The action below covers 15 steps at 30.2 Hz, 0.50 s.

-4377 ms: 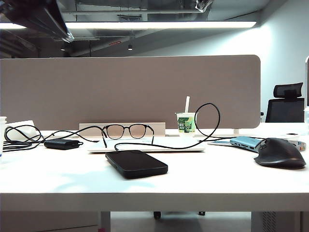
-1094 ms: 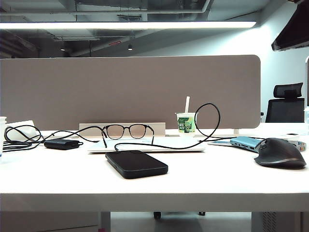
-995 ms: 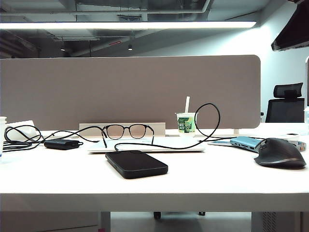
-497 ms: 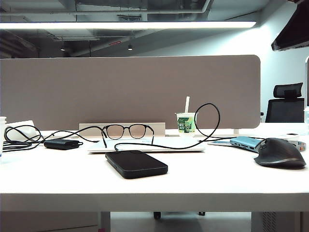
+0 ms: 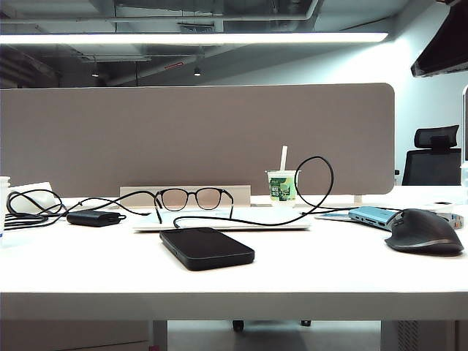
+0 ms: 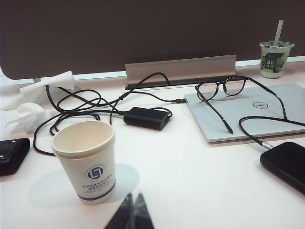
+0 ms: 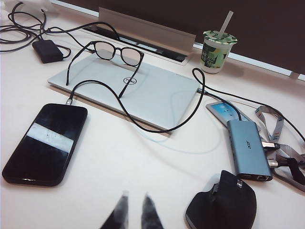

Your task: Pick up the black phone, pick up the charger plug, insert the charger plug into the phone's charging port, and finally place the connected phone back on the desk.

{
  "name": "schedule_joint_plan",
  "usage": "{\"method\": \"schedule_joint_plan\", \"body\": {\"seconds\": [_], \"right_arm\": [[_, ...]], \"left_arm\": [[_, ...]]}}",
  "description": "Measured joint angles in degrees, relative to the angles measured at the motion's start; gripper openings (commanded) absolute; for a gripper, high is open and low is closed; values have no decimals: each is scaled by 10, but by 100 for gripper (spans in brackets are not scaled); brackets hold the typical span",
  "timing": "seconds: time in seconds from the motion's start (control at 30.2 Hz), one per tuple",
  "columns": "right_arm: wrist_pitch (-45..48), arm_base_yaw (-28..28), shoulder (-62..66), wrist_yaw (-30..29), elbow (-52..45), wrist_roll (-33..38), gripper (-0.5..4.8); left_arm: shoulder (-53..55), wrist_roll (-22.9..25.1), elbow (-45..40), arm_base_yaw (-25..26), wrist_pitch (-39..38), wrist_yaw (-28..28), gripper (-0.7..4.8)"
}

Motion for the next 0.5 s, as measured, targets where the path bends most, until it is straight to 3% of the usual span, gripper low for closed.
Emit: {"method": "schedule_joint_plan", "body": {"seconds": [0.33, 0.5], "right_arm": [[0, 0, 0, 1, 0, 0, 45], [7, -5, -14, 41, -15, 0, 45]], "left_arm": [[0, 0, 0, 0, 0, 0, -3], [0, 0, 0, 0, 0, 0, -3]]}}
